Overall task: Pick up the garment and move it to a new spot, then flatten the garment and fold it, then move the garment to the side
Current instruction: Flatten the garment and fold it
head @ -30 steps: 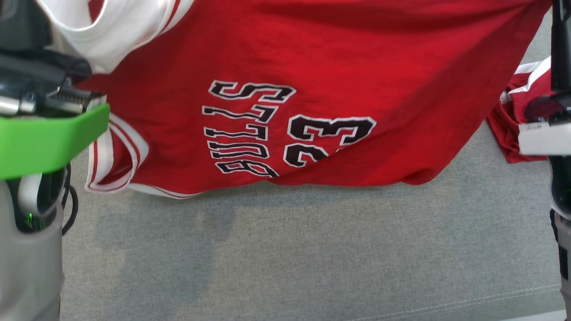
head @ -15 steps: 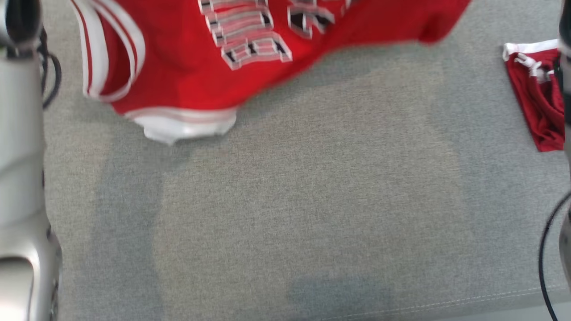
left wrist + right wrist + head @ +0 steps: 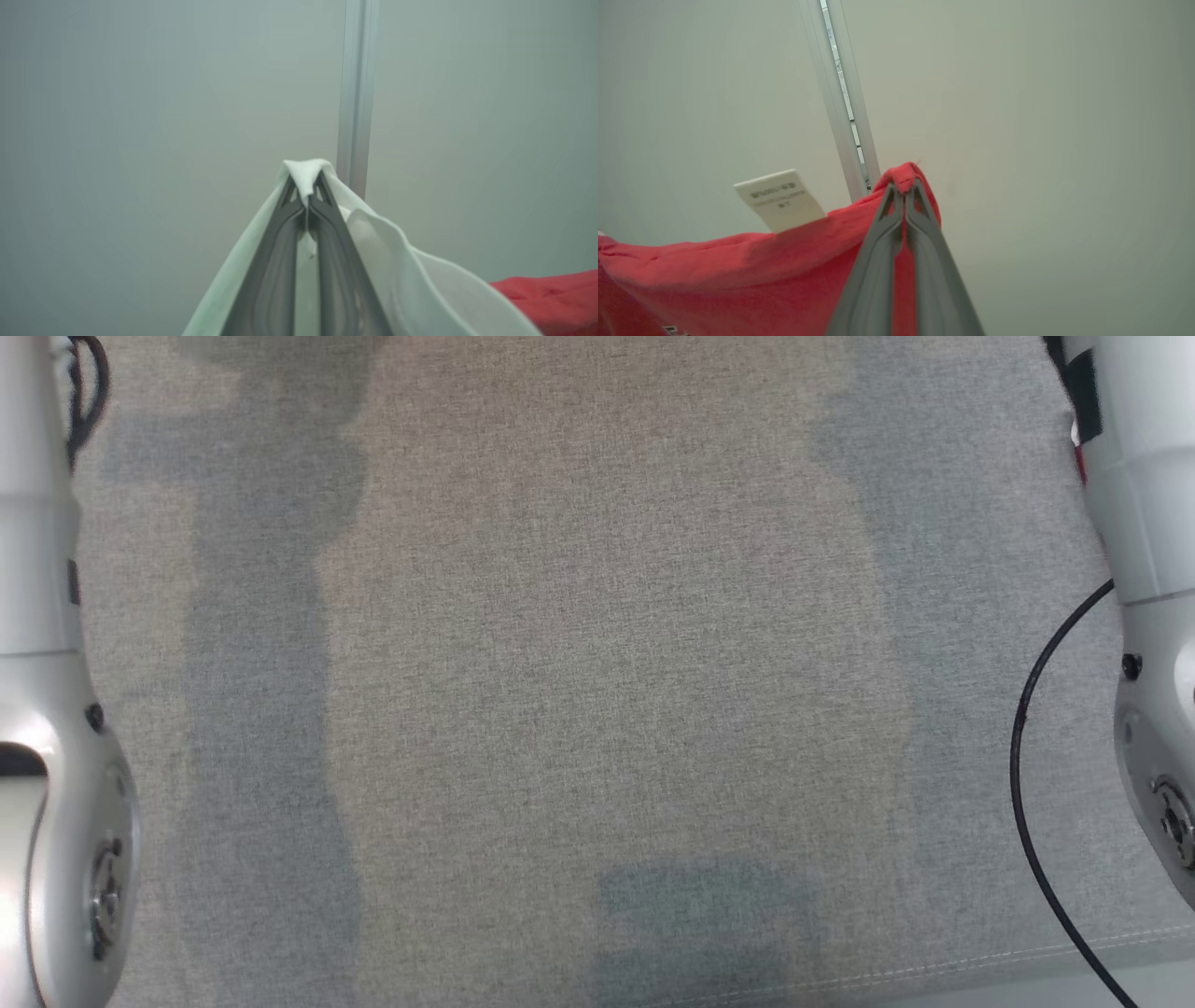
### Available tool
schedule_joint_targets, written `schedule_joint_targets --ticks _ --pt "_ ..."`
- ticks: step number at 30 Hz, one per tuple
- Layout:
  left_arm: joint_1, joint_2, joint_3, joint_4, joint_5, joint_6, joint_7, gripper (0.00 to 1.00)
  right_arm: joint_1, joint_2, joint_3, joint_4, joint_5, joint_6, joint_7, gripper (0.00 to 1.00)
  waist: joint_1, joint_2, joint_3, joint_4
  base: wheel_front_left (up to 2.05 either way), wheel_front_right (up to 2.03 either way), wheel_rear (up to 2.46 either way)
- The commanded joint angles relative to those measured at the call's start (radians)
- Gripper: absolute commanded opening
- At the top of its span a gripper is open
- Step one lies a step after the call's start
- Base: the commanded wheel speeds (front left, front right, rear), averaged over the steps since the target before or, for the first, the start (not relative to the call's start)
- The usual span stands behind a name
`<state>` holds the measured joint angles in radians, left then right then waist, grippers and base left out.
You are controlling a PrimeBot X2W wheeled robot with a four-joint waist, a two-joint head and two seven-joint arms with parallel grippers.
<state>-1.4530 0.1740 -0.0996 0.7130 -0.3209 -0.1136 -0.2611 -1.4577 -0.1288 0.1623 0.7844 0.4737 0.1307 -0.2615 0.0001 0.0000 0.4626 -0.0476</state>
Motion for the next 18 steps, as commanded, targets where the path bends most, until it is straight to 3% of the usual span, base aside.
schedule_joint_targets --ticks 1,10,18 --pt "0.041 -0.013 0.000 0.038 -0.013 -0.008 -0.002 0.00 0.027 0.001 0.028 0.035 -0.001 0.000 -0.005 0.00 -0.0001 0.0000 0.018 0.004 0.00 0.00 0.00" --pt "0.254 -0.080 -0.026 0.141 -0.073 -0.018 -0.003 0.00 0.233 -0.028 0.107 0.071 0.055 0.000 -0.006 0.00 -0.0001 0.0000 0.071 0.036 0.00 0.00 0.00" --pt "0.575 -0.070 -0.075 0.038 -0.149 -0.018 -0.003 0.00 0.573 -0.074 0.161 -0.046 0.121 0.000 -0.006 0.00 -0.0001 0.0000 0.044 0.039 0.00 0.00 0.00"
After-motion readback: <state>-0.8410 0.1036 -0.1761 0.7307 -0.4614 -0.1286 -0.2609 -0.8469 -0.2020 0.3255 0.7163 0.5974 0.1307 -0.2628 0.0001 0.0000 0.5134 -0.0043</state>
